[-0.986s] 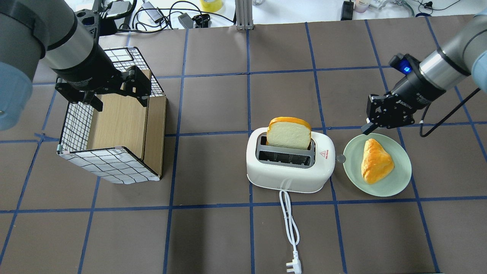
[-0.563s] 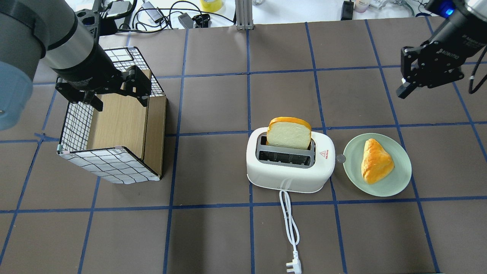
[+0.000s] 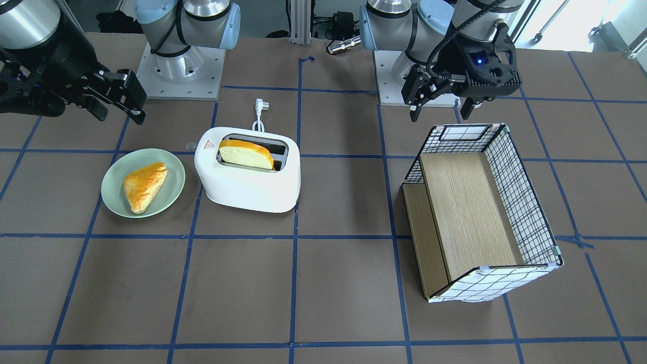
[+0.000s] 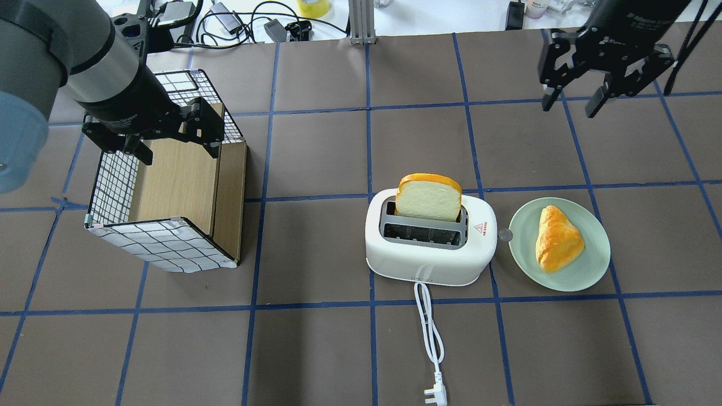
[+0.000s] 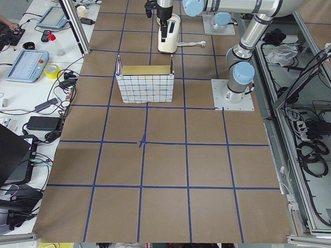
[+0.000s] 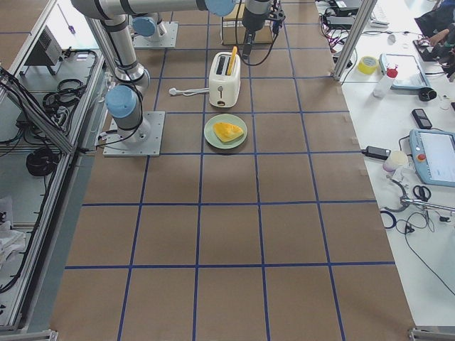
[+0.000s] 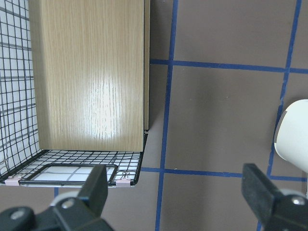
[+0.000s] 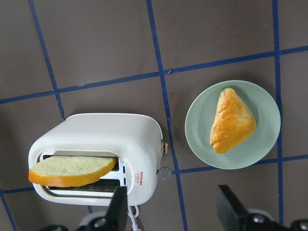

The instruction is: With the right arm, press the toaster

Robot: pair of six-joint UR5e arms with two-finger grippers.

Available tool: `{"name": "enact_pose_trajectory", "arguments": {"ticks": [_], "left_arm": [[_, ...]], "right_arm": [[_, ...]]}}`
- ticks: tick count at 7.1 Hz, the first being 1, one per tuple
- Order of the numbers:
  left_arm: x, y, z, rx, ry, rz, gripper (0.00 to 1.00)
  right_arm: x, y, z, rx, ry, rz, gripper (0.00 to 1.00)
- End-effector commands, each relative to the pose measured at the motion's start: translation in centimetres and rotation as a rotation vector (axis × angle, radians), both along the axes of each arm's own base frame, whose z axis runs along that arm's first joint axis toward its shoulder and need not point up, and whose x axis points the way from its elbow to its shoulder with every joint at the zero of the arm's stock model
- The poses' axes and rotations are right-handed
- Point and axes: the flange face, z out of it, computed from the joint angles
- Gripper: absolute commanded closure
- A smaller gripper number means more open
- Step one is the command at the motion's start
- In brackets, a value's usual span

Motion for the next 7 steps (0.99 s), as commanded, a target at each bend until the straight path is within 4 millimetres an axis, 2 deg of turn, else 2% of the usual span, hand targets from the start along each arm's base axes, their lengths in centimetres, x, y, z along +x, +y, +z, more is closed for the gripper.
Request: {"name": "enact_pose_trajectory", "arguments": {"ticks": [1,3,5,7], "left_arm": [[0.0,0.0,0.0,0.000,0.000,0.000,0.00],[0.0,0.0,0.0,0.000,0.000,0.000,0.00],[0.0,0.0,0.0,0.000,0.000,0.000,0.00],[0.0,0.0,0.0,0.000,0.000,0.000,0.00]], "right_arm": [[2.5,-0.3,0.1,-0.078,0.084,0.006,0.05],[2.9,-0.1,0.1,-0.075,0.073,-0.020,0.04],[2.8,-1.4,0.0,-0.170,0.078,-0.017,0.01],[2.8,-1.3,-0.2,-0.186,0.083,-0.016,0.00]]}}
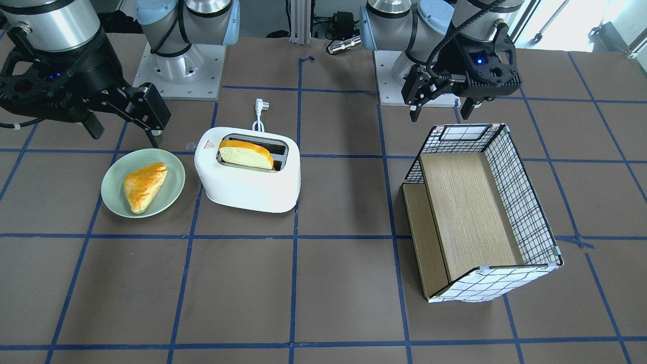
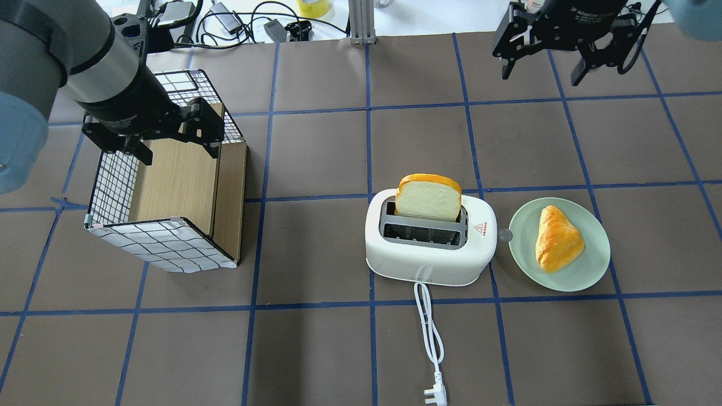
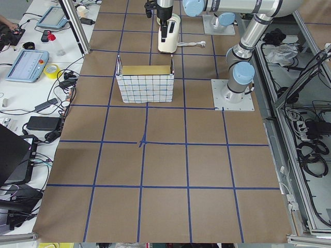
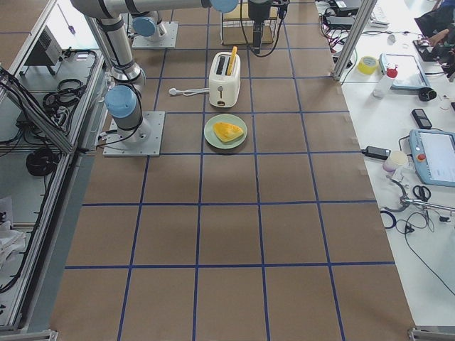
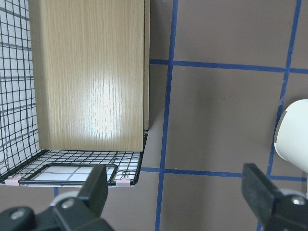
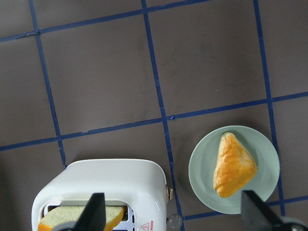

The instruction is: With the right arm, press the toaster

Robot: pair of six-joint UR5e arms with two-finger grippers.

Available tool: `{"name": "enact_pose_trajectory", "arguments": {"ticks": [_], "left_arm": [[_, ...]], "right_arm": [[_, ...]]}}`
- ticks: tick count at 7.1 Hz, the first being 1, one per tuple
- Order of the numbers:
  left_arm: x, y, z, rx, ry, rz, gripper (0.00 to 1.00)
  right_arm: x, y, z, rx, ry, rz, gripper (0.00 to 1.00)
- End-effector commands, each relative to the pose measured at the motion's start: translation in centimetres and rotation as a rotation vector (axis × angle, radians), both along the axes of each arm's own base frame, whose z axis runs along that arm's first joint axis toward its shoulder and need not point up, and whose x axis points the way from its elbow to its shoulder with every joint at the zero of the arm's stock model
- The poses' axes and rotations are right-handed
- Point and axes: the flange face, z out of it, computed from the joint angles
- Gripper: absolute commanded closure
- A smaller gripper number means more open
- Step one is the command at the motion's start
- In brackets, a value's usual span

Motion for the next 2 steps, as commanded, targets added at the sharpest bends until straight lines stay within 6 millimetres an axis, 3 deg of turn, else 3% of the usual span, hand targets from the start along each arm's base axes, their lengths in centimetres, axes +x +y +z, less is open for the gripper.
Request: {"name": "enact_pose_trajectory", "arguments": {"ticks": [1,2], "left_arm": [[0.00,0.00,0.00,0.000,0.000,0.000,0.00],[0.00,0.00,0.00,0.000,0.000,0.000,0.00]], "right_arm": [[-0.03,-0.06,-0.08,-0.013,0.004,0.001,0.00],[0.05,0.01,0.00,-0.014,0.004,0.004,0.00]]}}
